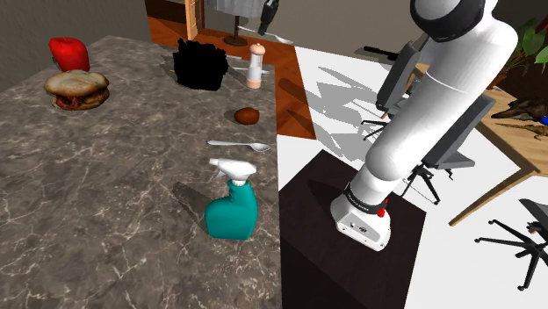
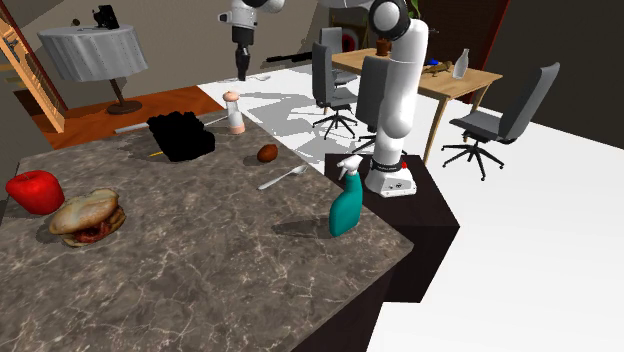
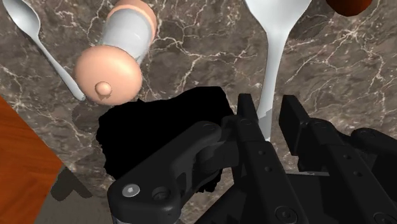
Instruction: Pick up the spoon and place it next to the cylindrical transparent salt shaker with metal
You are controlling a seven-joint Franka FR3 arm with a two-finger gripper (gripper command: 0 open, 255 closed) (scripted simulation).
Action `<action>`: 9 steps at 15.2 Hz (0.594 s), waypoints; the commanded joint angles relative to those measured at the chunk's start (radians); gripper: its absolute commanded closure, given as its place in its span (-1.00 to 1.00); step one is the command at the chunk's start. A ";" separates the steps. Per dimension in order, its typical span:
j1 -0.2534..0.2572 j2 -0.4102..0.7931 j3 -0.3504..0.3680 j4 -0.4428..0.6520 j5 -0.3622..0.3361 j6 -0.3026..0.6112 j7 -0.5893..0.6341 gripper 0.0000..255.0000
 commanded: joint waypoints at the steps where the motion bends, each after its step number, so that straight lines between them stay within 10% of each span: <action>1: -0.022 0.031 -0.022 0.039 0.006 -0.019 -0.042 1.00; 9: -0.033 0.044 -0.032 -0.037 0.015 0.062 -0.086 1.00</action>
